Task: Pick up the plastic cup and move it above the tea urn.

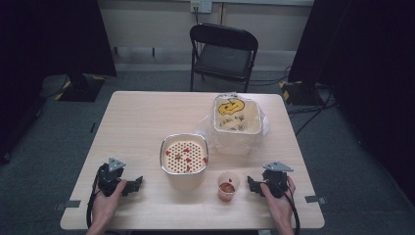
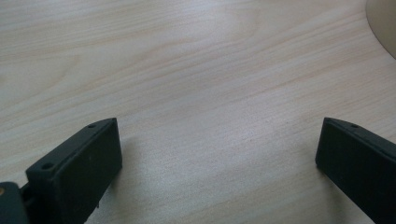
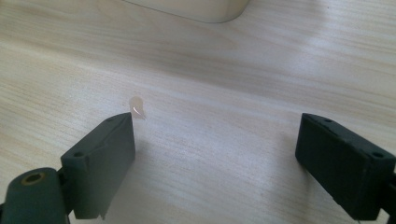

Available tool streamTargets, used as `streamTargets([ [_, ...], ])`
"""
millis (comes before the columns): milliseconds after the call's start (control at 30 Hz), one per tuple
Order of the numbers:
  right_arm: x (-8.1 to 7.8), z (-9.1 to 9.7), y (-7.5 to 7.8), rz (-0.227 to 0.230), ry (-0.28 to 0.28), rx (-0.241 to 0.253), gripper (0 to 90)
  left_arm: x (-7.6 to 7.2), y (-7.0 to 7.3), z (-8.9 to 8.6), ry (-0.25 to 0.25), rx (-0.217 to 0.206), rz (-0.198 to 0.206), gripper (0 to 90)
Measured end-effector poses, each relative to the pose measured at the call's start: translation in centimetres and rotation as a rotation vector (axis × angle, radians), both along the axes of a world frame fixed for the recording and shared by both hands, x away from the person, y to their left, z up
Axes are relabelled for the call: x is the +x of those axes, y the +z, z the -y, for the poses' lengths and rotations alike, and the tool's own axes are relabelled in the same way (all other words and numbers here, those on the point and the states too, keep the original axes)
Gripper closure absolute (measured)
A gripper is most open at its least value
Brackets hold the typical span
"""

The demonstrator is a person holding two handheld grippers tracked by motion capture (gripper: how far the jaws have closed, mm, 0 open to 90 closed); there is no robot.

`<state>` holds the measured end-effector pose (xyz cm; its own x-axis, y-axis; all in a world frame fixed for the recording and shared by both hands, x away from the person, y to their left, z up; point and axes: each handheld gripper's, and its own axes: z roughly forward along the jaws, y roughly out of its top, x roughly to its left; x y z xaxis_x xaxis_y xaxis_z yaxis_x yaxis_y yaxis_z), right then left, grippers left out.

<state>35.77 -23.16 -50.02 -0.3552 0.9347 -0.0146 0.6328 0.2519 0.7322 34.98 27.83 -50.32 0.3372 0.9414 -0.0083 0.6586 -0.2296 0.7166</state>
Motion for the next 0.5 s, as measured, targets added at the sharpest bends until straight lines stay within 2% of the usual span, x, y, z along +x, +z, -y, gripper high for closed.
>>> streamTargets([
  [400,-0.38,-0.05,0.09,0.001,-0.029,0.008,13.8,0.01,0.00,0.00,0.000,0.000,0.000,0.0],
  [433,-0.59,-0.03,0.30,-0.016,-0.034,0.021,14.1,0.00,0.00,0.00,0.000,0.000,0.000,0.0],
  [500,-0.70,0.04,0.45,-0.018,-0.034,0.039,14.3,0.00,0.00,0.00,0.000,0.000,0.000,0.0],
])
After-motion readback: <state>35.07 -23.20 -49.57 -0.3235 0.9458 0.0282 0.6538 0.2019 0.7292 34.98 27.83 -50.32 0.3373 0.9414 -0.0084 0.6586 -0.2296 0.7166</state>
